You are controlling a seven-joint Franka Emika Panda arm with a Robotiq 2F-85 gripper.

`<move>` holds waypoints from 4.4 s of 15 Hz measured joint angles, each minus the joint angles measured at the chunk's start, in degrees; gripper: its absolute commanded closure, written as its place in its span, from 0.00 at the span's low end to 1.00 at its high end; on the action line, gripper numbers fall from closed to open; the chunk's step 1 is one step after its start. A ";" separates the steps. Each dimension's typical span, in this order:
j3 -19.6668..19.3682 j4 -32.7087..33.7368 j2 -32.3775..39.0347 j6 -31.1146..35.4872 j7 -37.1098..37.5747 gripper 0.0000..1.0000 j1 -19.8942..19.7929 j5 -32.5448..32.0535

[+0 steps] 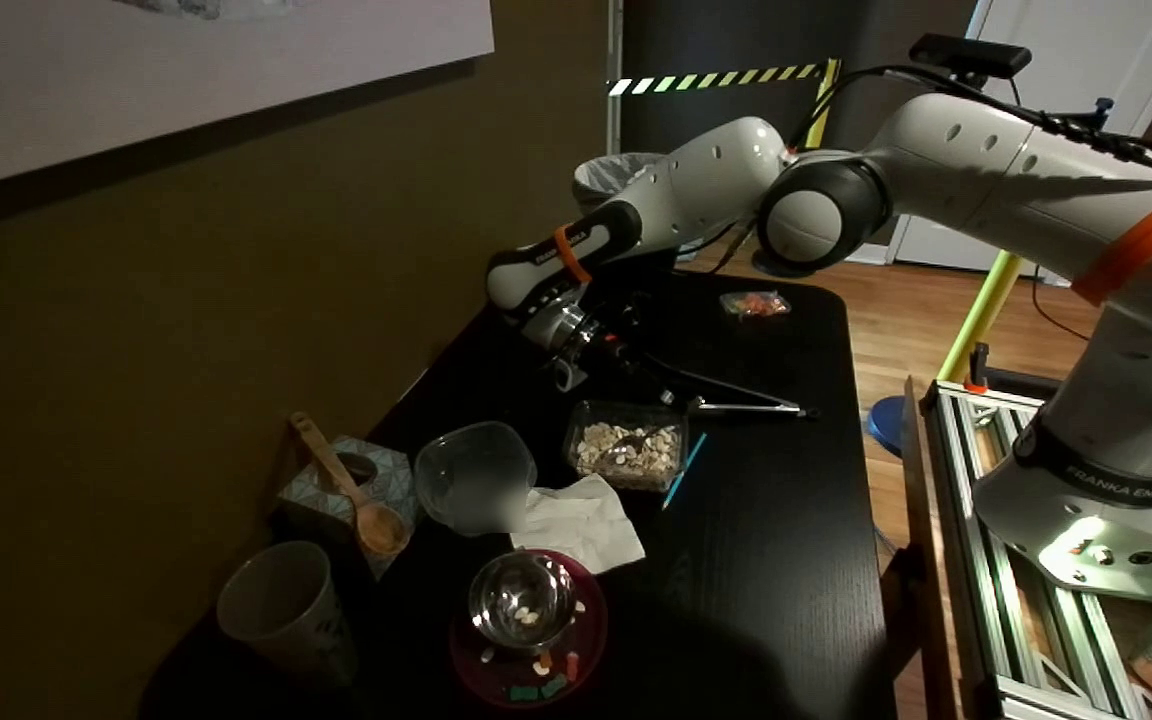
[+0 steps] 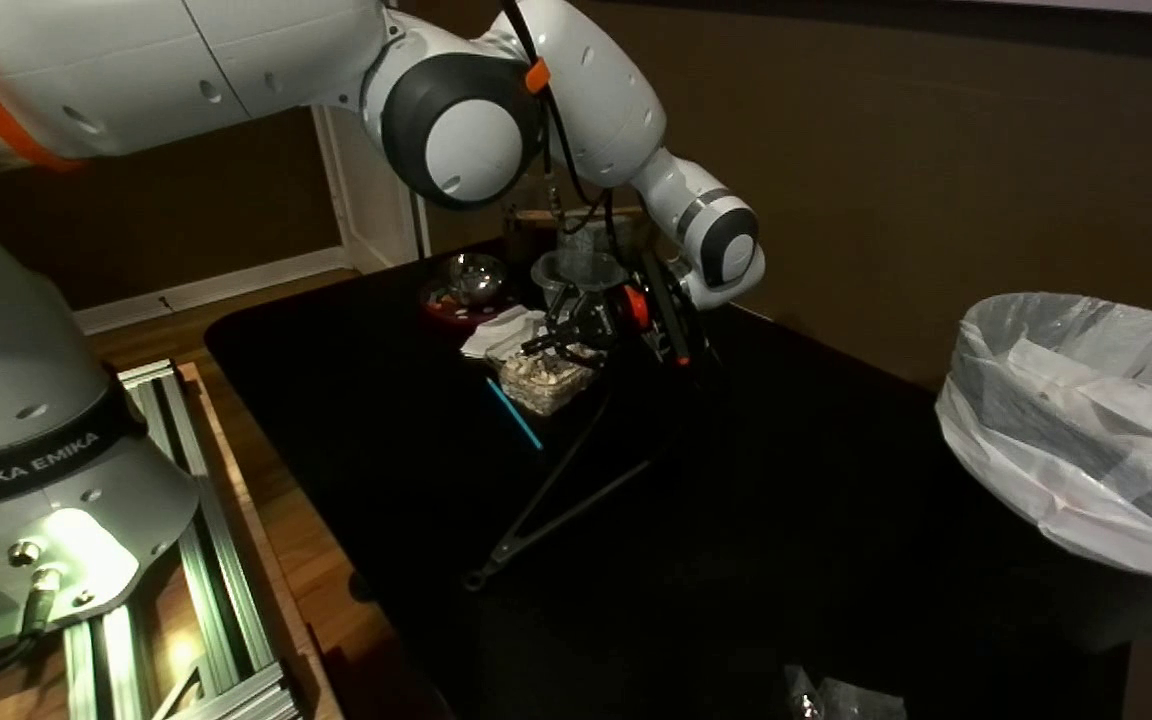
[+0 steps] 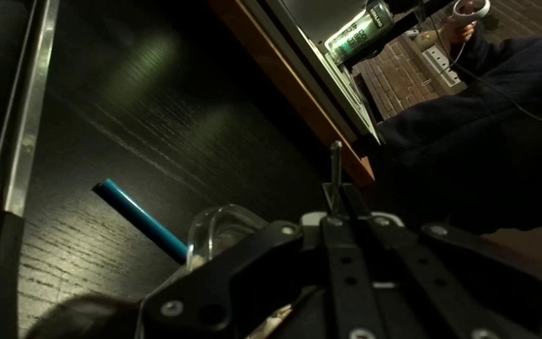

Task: Use the spoon to move some of the white objects to the silver bowl

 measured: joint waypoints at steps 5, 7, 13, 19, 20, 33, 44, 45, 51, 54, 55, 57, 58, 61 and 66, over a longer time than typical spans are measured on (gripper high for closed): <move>0.83 0.90 1.65 -1.50 -2.47 0.99 -1.13 1.50; 1.38 0.30 1.71 -1.50 -3.72 0.99 -2.18 2.34; 3.08 -0.36 1.49 -1.50 -6.22 0.99 -5.23 6.18; 5.19 0.59 -1.16 -1.50 -8.90 0.99 -6.29 8.05; 5.48 0.62 -1.93 -1.50 -9.51 0.99 -6.20 8.05; 6.66 -11.44 -12.76 5.55 -14.49 0.96 -5.75 7.55; 4.80 -13.55 -13.29 4.02 -15.66 0.99 -5.22 8.95; 4.79 -14.17 -13.35 4.01 -15.66 0.99 -5.21 9.75; 4.80 -23.64 -18.61 5.43 -17.34 0.99 -4.56 13.11; 4.78 -31.04 -24.17 8.51 -20.06 0.99 -3.91 13.20; 4.75 -33.67 -26.23 10.02 -20.92 0.99 -3.65 13.22; 4.61 -39.11 -30.33 13.15 -22.16 0.99 -2.88 13.24; 4.46 -41.93 -32.30 14.95 -22.44 0.99 -2.30 13.24; 4.09 -49.70 -37.35 20.53 -22.61 0.99 0.05 13.26; 3.83 -56.20 -41.31 22.91 -22.62 0.96 3.41 13.26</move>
